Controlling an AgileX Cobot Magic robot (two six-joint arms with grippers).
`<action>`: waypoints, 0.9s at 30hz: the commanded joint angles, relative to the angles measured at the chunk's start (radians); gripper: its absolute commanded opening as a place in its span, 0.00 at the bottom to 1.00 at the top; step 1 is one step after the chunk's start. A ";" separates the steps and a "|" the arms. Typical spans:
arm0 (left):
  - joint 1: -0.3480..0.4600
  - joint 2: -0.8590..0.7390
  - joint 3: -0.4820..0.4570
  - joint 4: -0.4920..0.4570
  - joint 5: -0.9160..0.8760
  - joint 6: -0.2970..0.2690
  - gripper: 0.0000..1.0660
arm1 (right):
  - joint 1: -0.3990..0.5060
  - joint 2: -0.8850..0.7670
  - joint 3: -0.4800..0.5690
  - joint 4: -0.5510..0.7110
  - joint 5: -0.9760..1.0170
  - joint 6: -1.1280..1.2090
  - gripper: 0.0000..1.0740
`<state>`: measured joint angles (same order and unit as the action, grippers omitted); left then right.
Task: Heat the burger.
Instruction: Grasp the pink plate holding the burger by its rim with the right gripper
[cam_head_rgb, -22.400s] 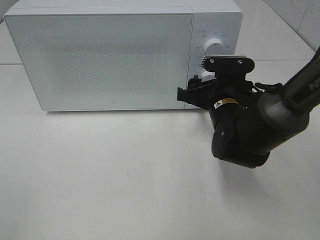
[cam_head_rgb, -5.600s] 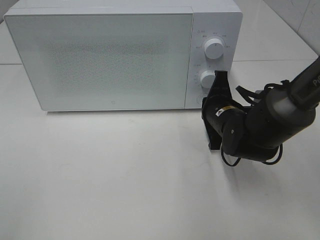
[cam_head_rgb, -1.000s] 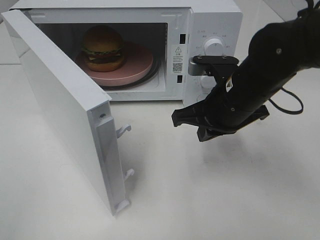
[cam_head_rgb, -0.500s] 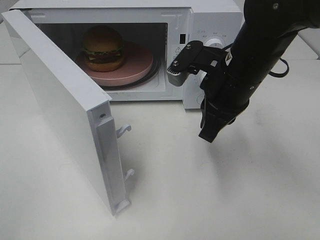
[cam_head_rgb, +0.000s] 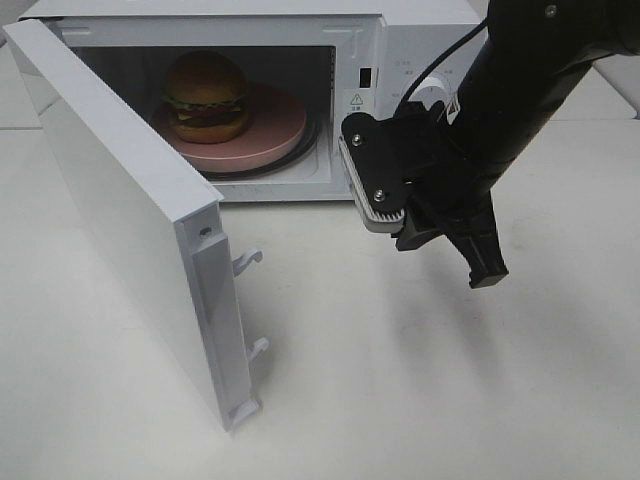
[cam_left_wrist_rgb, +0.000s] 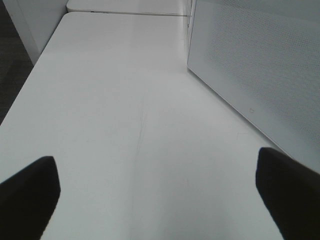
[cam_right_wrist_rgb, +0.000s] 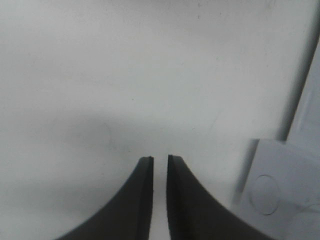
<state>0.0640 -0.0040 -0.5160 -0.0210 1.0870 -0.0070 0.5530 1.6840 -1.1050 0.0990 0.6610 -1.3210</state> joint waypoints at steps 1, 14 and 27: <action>0.002 -0.006 0.000 -0.002 -0.014 0.000 0.94 | -0.006 -0.007 -0.007 -0.008 -0.028 -0.134 0.13; 0.002 -0.006 0.000 -0.002 -0.014 0.000 0.94 | -0.003 -0.007 -0.007 -0.008 -0.246 -0.251 0.55; 0.002 -0.006 0.000 -0.002 -0.014 0.000 0.94 | -0.003 0.029 -0.034 -0.012 -0.331 -0.142 0.83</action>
<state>0.0640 -0.0040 -0.5160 -0.0210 1.0870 -0.0070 0.5530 1.7140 -1.1330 0.0890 0.3350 -1.4740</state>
